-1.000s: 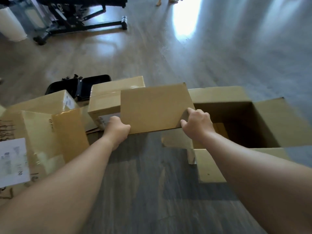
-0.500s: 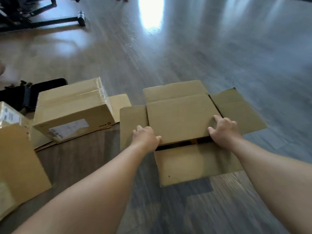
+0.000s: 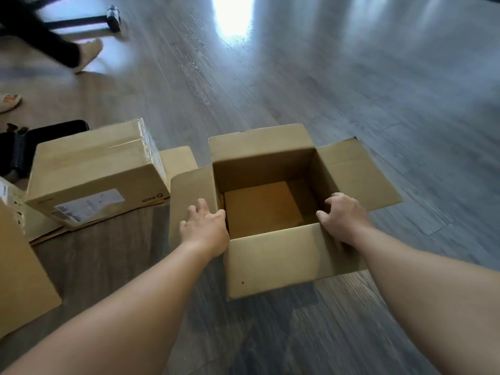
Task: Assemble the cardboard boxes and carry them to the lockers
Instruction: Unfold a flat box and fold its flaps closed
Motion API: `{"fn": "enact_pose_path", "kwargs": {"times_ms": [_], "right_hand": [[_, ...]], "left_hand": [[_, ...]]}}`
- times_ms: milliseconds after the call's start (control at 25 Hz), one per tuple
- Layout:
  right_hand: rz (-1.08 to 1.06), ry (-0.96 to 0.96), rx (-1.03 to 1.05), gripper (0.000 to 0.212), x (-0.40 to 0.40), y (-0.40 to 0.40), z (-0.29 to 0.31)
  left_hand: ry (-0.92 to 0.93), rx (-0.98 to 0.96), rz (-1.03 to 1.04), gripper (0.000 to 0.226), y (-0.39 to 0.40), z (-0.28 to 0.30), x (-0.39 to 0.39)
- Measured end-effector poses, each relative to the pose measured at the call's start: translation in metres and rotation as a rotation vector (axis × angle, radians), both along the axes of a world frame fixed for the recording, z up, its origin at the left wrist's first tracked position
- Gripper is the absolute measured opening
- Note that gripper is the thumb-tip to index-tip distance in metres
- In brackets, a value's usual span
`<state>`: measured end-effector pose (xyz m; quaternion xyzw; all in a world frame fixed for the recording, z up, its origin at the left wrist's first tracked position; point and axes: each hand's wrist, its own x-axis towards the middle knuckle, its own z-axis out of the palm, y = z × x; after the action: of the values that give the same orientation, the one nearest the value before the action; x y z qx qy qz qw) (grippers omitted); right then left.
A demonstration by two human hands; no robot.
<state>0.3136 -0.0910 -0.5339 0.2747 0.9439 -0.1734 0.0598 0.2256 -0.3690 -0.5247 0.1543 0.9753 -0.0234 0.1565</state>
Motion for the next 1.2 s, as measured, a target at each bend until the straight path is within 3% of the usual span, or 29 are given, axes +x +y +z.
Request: {"fn": "enact_pose_path", "kwargs": {"times_ms": [200, 320, 440, 560, 800, 880, 960, 1080, 1200], "right_hand": [[0.025, 0.09, 0.136, 0.04, 0.005, -0.006, 0.006], [-0.141, -0.032, 0.151, 0.052, 0.015, 0.003, 0.009], [-0.293, -0.125, 0.081, 0.065, 0.025, 0.009, 0.009], [-0.3, -0.139, 0.076, 0.062, 0.028, 0.005, 0.01], [-0.282, 0.115, 0.161, 0.035, 0.027, -0.013, 0.023], [-0.2, 0.307, 0.22, 0.036, 0.025, -0.02, 0.034], [-0.083, 0.476, 0.189, 0.046, 0.018, -0.031, 0.047], [0.098, 0.504, 0.017, 0.057, 0.006, -0.053, 0.058], [0.154, 0.318, -0.195, 0.058, 0.006, -0.065, 0.048]], "left_hand": [[0.056, -0.024, 0.139, 0.065, -0.033, -0.002, -0.012], [0.06, 0.002, 0.338, 0.072, -0.051, -0.002, -0.02], [-0.042, 0.056, 0.57, 0.102, -0.067, 0.002, -0.029], [-0.007, 0.067, 0.6, 0.109, -0.07, 0.005, -0.027], [0.299, 0.05, 0.436, 0.066, -0.065, 0.027, -0.026], [0.432, 0.14, 0.326, 0.048, -0.063, 0.036, -0.026], [0.479, 0.303, 0.143, 0.048, -0.059, 0.039, -0.025], [0.326, 0.521, -0.16, 0.072, -0.058, 0.034, -0.018], [0.065, 0.476, -0.23, 0.056, -0.069, 0.018, -0.014]]}}
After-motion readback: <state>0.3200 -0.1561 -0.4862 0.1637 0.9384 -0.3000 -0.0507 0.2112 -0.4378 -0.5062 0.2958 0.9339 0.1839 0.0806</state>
